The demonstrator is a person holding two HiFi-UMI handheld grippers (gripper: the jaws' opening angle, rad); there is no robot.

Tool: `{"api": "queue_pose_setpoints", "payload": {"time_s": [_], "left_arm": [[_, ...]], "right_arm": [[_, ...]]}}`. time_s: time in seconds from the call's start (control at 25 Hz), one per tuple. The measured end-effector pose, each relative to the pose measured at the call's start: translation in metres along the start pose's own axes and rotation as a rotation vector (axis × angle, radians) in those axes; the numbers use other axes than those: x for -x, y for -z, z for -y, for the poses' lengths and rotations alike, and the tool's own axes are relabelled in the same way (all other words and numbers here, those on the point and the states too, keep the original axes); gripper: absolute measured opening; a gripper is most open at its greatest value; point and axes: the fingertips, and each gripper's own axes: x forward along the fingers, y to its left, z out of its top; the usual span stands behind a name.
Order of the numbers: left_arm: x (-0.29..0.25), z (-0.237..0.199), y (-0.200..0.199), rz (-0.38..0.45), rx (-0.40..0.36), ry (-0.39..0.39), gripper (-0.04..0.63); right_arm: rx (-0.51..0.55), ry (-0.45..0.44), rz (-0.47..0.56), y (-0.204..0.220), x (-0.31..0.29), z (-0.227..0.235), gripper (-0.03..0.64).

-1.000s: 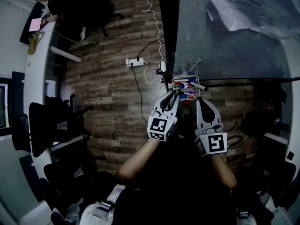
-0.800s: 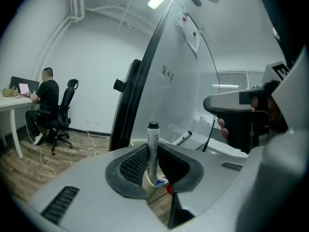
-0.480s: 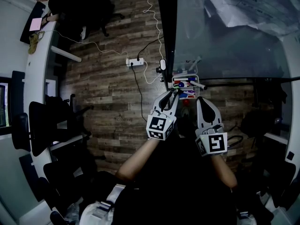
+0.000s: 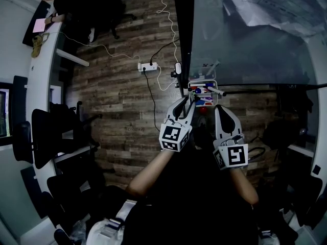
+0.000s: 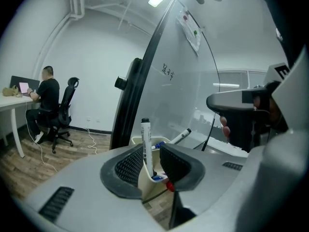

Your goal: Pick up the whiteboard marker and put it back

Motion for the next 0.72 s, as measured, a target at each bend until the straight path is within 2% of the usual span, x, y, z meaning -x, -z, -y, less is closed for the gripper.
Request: {"api": "queue_pose_setpoints", "payload": {"time_s": [0.48,0.72], "left_arm": [[0.0050,-0.0036,-0.0047,0.023,0.029,-0.027,0.088],[0.0094,-0.0088,-0.0059,0.032,0.032,-0.052,0.010]], "right_arm": [[0.000,0.000,-0.001,0.0010,0.0026,-0.0017,0.014],[-0.002,-0.003,0.006,-0.0004,0.0017,-0.0046,0.014]]}}
